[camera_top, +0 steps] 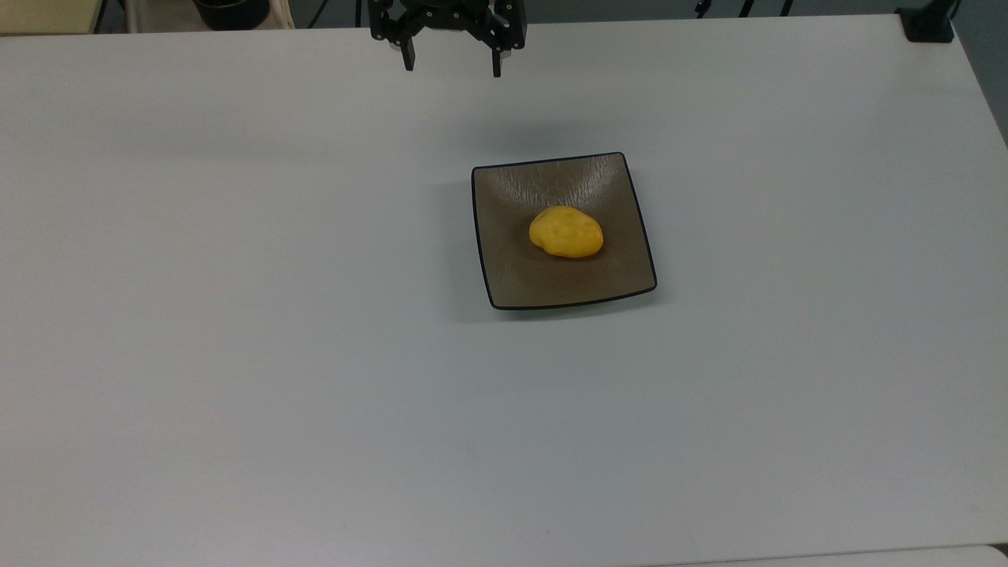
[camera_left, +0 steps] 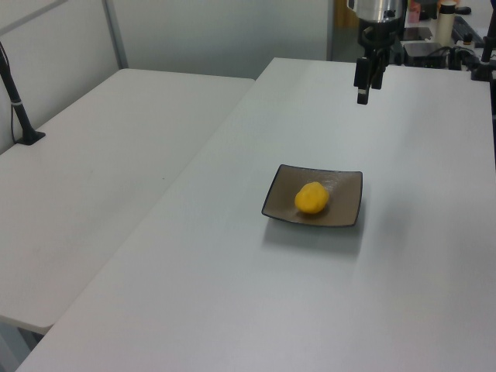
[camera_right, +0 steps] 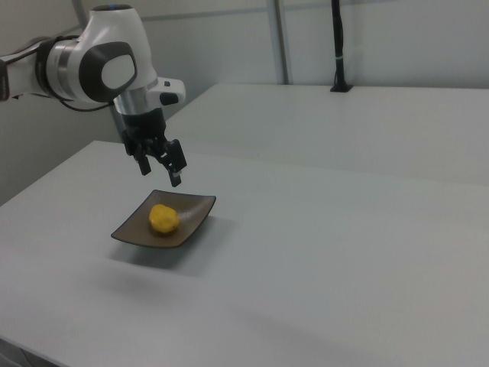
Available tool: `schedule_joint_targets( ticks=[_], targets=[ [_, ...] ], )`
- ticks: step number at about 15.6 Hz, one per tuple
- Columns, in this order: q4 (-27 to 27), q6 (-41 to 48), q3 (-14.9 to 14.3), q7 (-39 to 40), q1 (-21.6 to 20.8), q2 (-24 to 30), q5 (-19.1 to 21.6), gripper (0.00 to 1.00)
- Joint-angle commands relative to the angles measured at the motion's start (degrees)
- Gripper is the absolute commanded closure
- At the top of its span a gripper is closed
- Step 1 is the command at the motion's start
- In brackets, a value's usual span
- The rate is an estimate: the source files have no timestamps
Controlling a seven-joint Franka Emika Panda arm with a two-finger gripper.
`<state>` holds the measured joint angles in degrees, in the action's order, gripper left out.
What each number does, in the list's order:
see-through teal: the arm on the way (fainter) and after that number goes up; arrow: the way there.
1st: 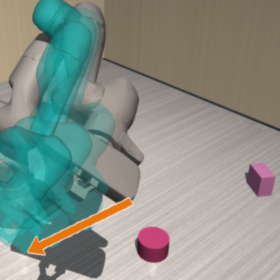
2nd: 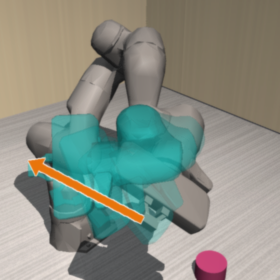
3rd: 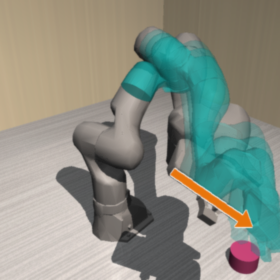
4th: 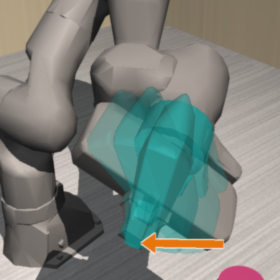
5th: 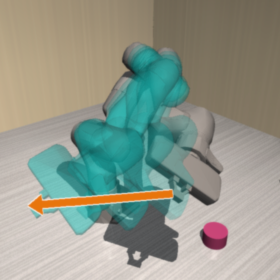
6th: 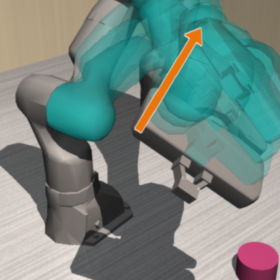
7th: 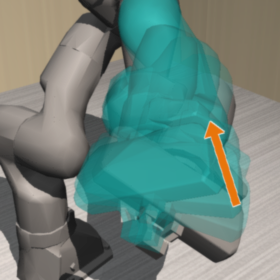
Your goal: Put potatoes on a ceramic plate
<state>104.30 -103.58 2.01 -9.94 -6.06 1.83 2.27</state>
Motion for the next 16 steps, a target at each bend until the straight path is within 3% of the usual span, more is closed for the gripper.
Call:
schedule_joint_targets(
  ticks=[1, 6, 16],
  targets=[
    [-1.45, -0.57, -0.25, 1.77, 0.08, -1.9, -0.25, 0.0],
    [-5.51, -0.04, -0.34, 1.59, 0.26, -5.87, -2.01, 0.0],
    [-5.42, 3.12, -0.25, 1.77, 0.09, -4.11, -4.38, 0.0]
  ],
)
